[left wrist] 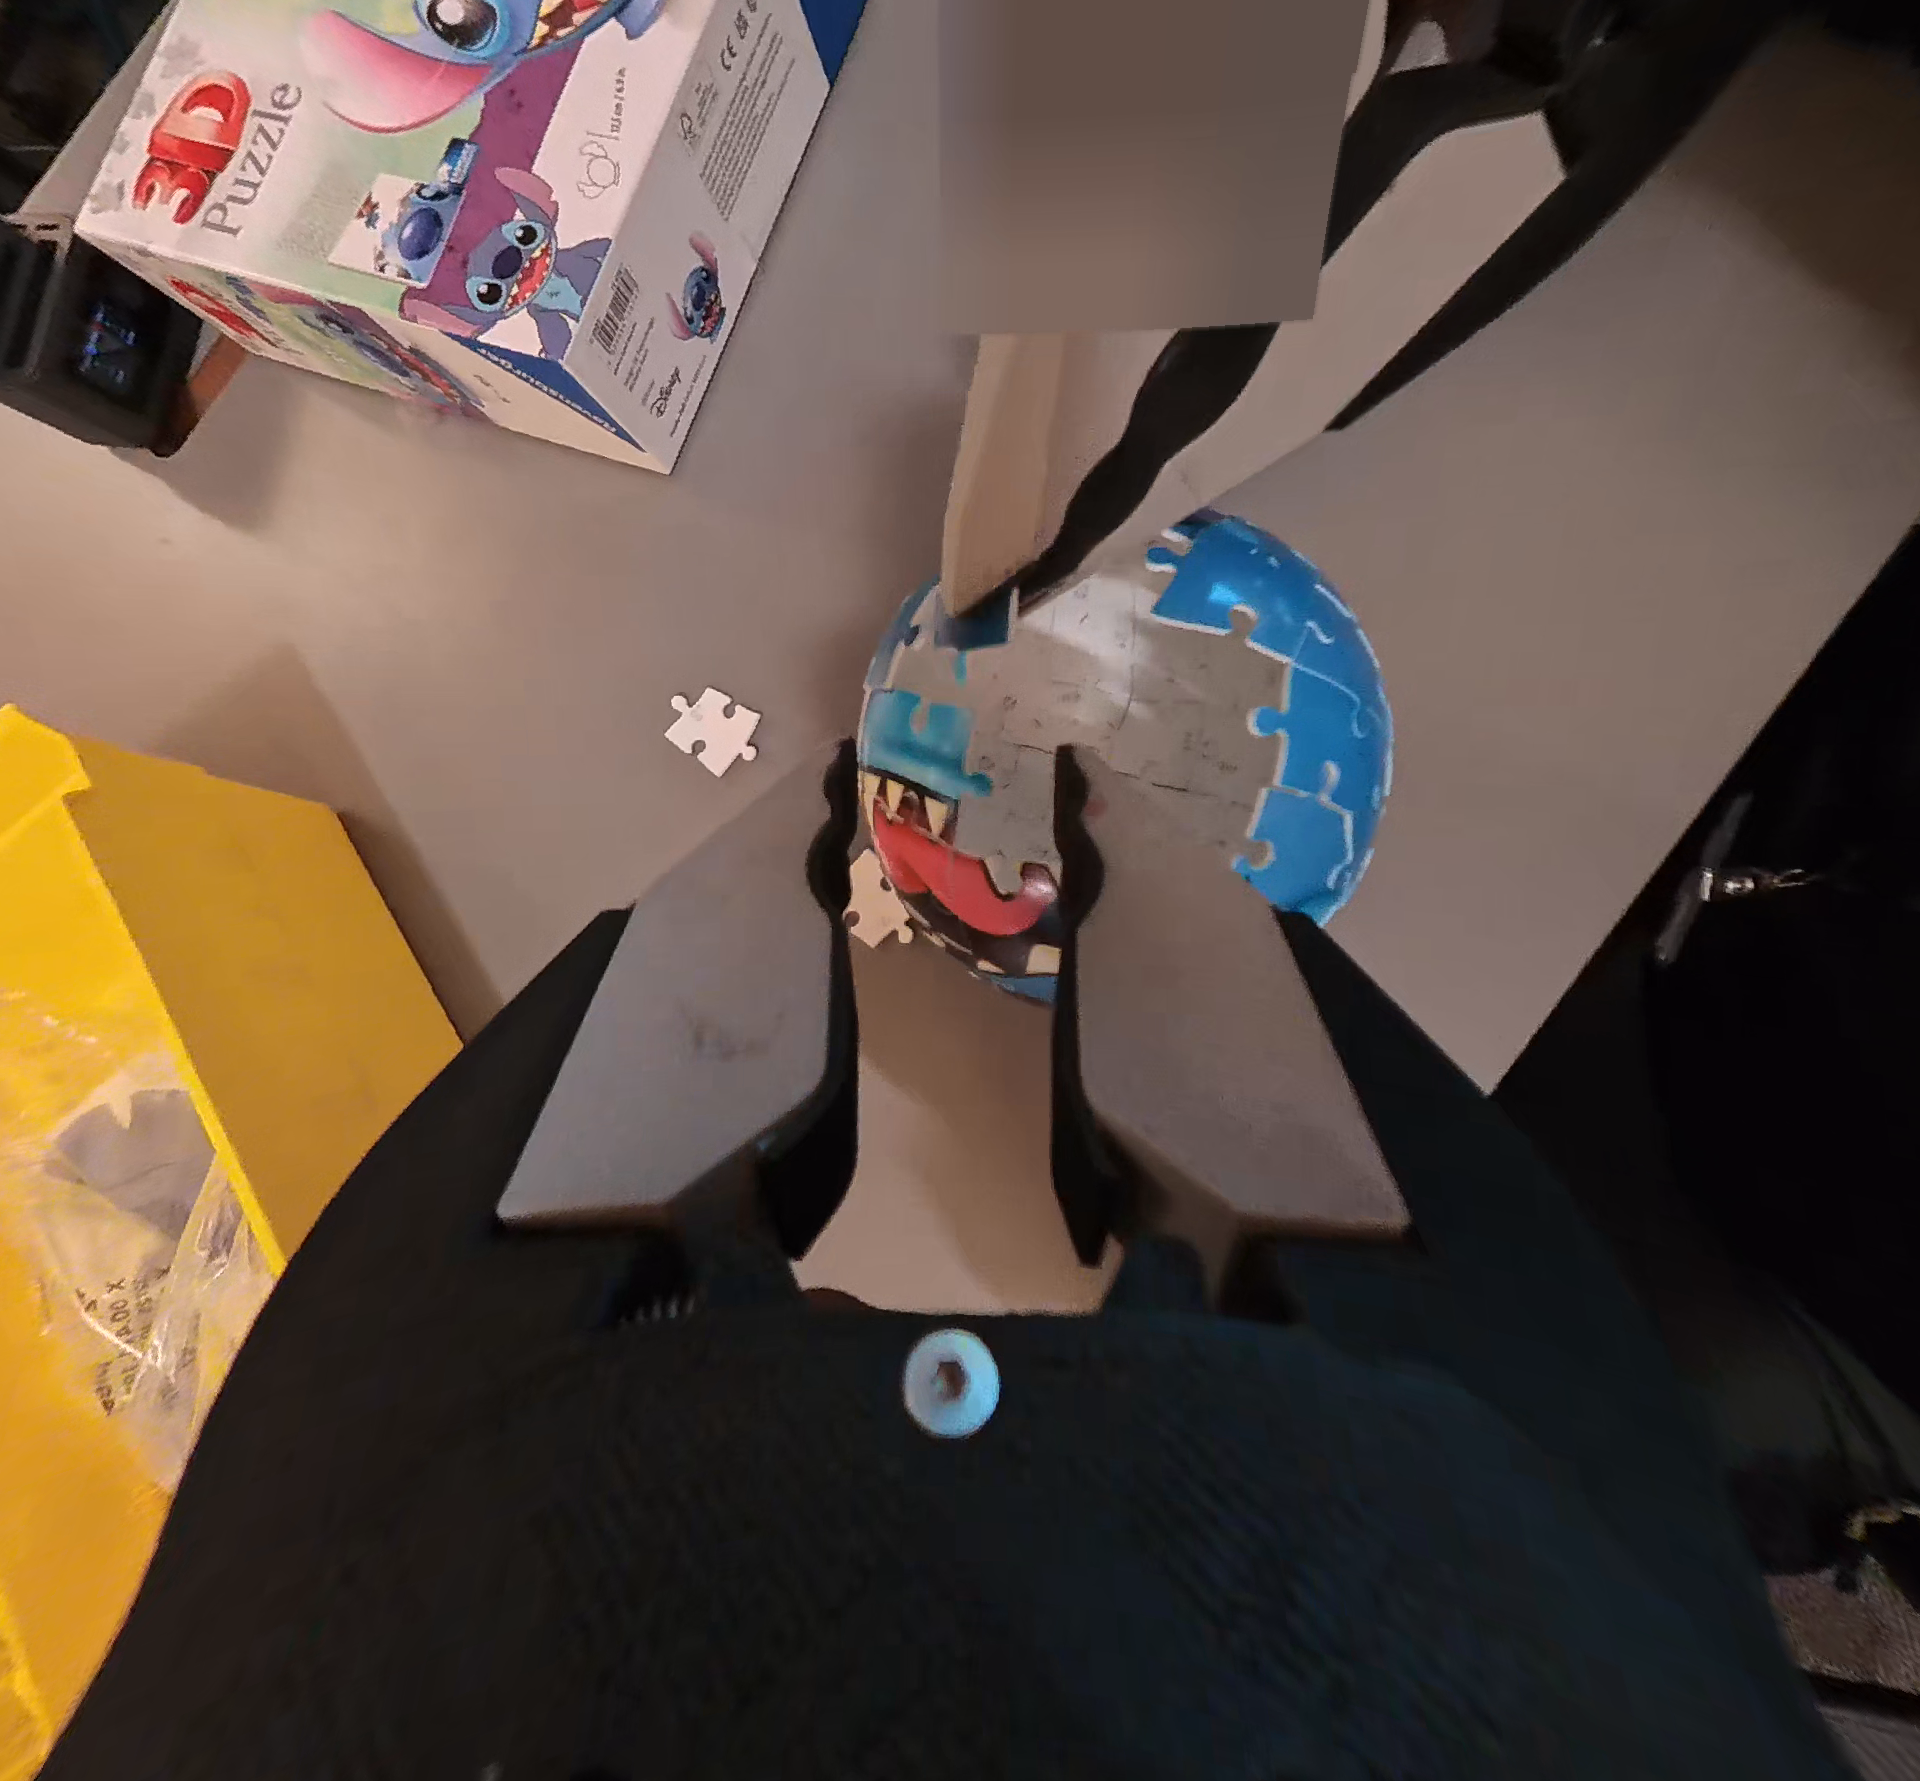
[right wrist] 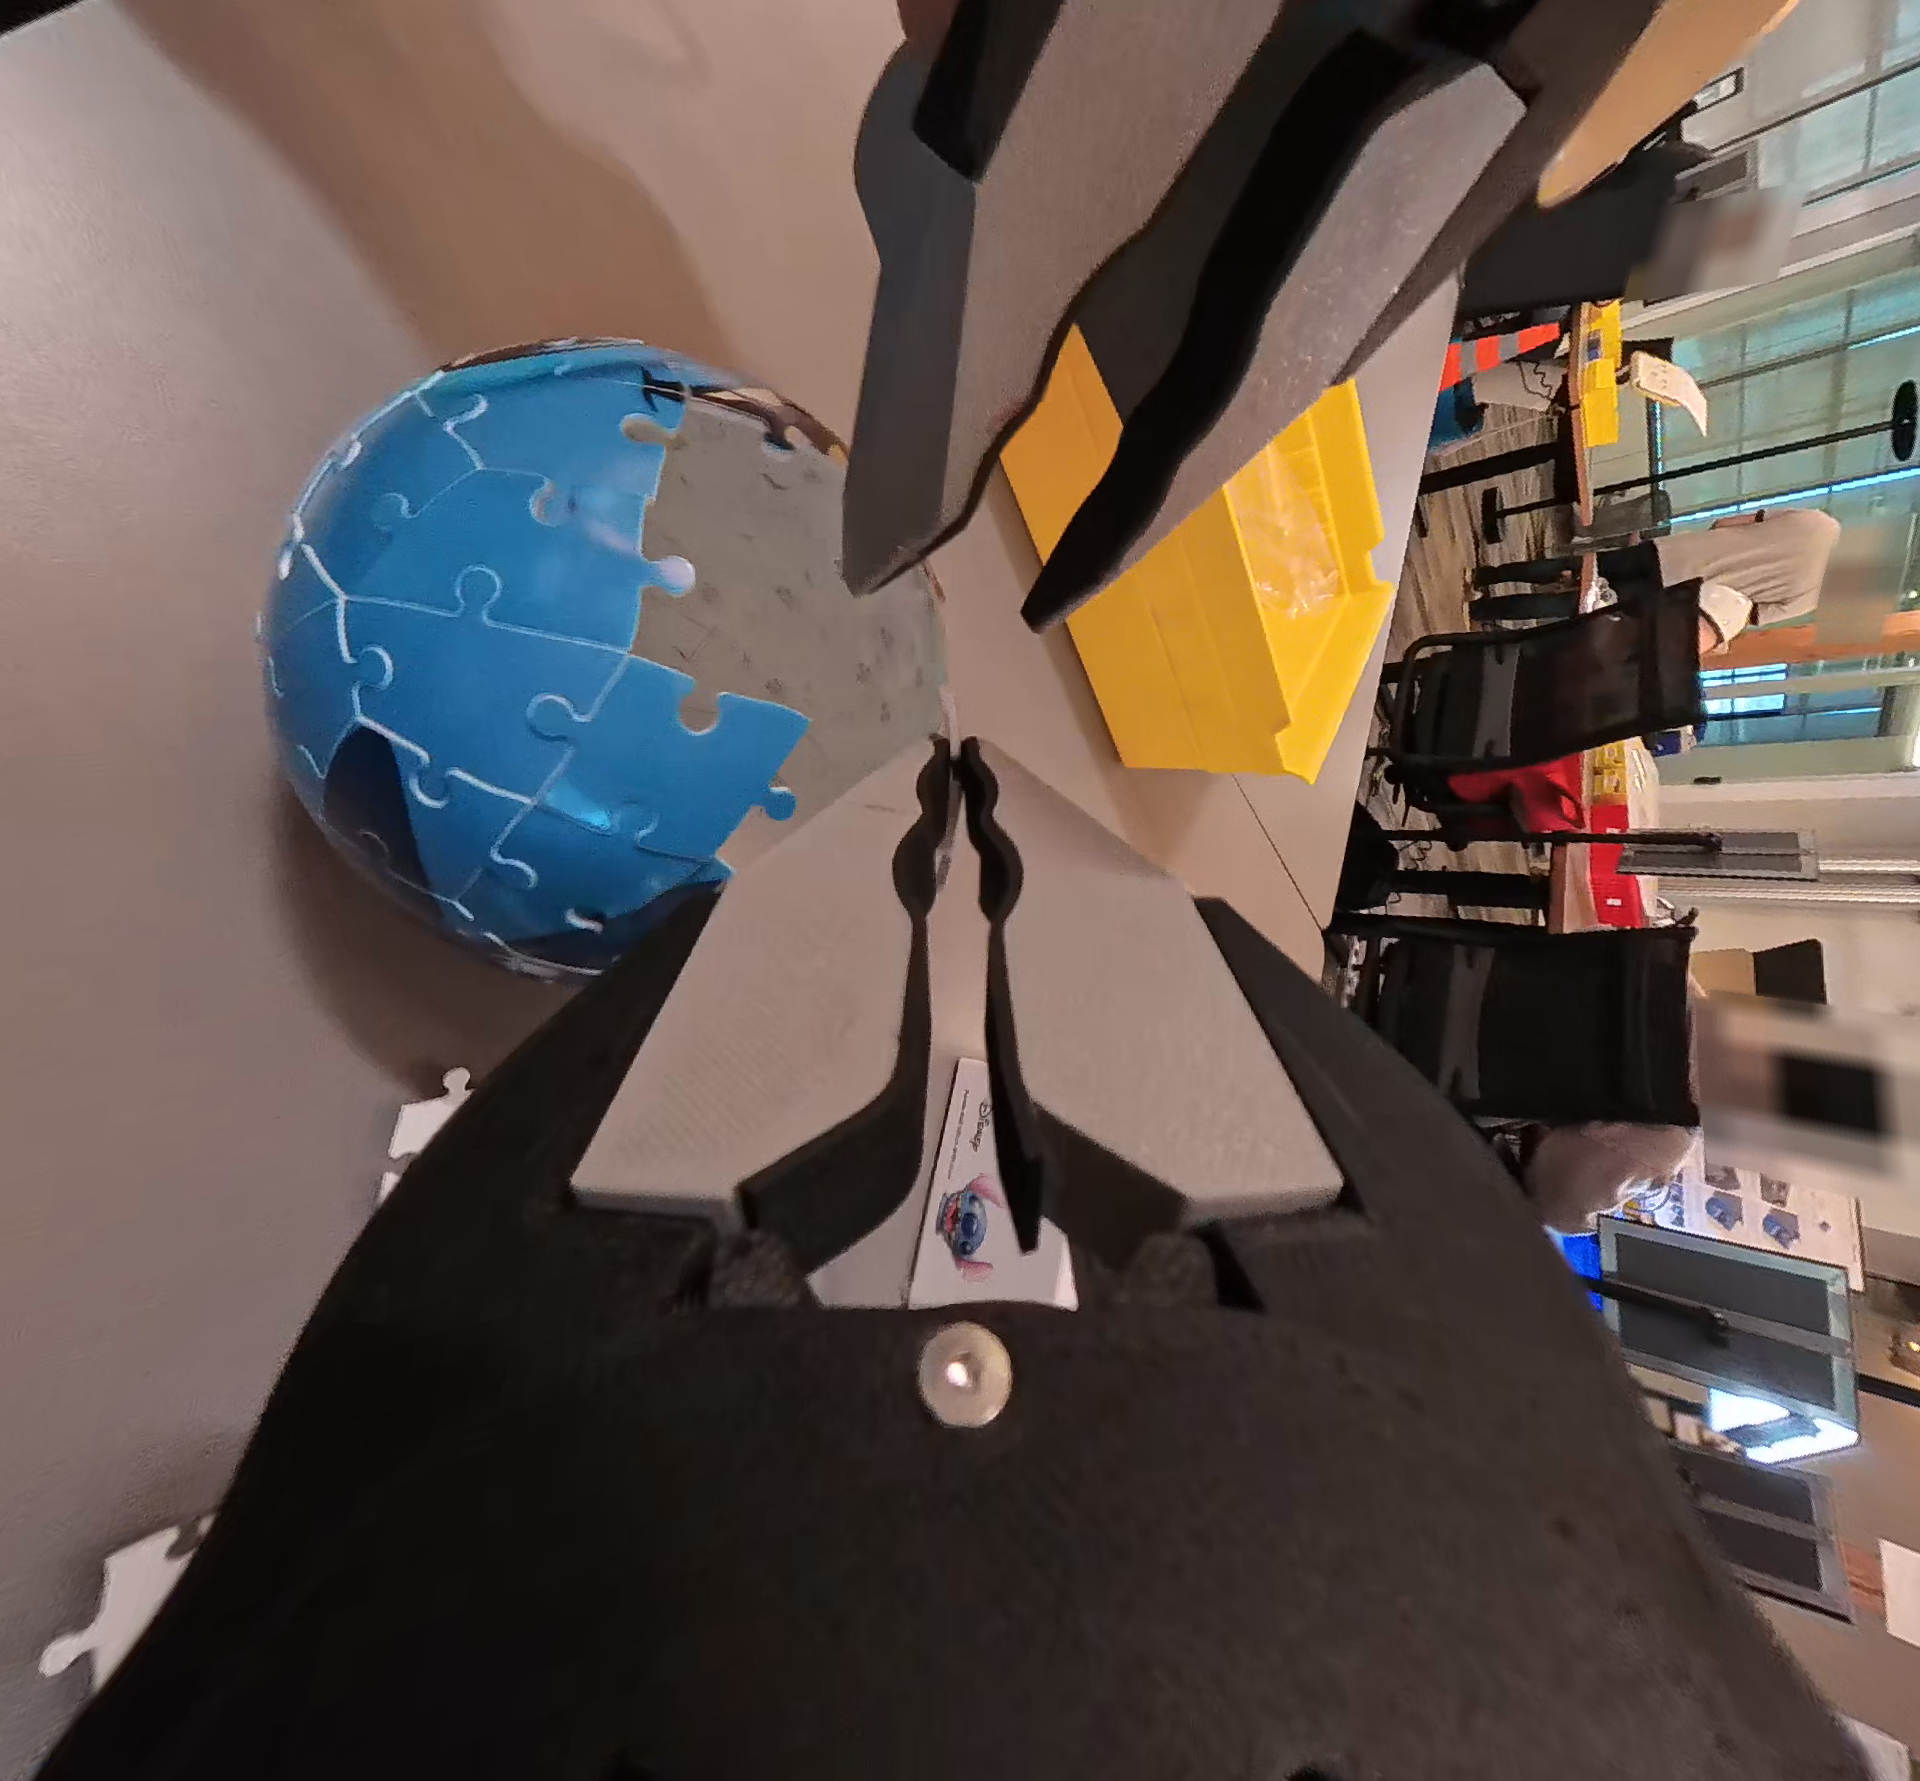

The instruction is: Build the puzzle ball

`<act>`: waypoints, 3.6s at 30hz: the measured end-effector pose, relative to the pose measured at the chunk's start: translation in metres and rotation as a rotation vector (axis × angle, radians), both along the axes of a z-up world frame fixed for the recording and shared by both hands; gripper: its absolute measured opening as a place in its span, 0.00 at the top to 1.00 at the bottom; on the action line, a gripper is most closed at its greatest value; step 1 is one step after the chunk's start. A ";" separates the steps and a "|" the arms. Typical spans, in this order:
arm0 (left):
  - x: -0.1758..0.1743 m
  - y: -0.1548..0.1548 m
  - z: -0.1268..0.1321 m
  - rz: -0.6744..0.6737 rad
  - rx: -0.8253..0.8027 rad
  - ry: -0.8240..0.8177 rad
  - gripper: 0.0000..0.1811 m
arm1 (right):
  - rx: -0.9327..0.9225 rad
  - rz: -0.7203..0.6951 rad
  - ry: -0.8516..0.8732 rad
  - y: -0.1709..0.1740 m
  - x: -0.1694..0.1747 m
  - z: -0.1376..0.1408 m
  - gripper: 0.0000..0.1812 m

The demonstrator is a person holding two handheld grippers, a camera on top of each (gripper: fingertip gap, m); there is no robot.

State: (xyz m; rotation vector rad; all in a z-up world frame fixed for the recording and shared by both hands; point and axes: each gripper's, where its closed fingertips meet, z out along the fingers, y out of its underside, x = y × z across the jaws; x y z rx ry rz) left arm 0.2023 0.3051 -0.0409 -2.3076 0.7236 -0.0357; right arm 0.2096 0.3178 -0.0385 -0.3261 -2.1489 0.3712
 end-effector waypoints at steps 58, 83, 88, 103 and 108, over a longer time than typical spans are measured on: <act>-0.003 0.002 -0.014 0.114 -0.004 0.065 0.88 | 0.026 0.039 -0.041 -0.001 -0.011 0.003 1.00; -0.005 -0.001 -0.018 0.123 -0.001 0.060 0.87 | -0.274 0.079 -0.182 -0.006 -0.010 0.001 1.00; -0.005 -0.002 -0.018 0.124 -0.001 0.070 0.87 | -0.191 0.056 -0.153 -0.006 -0.013 -0.003 1.00; -0.005 -0.002 -0.018 0.132 0.003 0.078 0.87 | -0.107 0.041 -0.142 -0.005 -0.013 -0.008 1.00; -0.005 -0.002 -0.018 0.131 0.006 0.074 0.87 | -0.085 0.038 -0.129 -0.006 -0.015 -0.010 1.00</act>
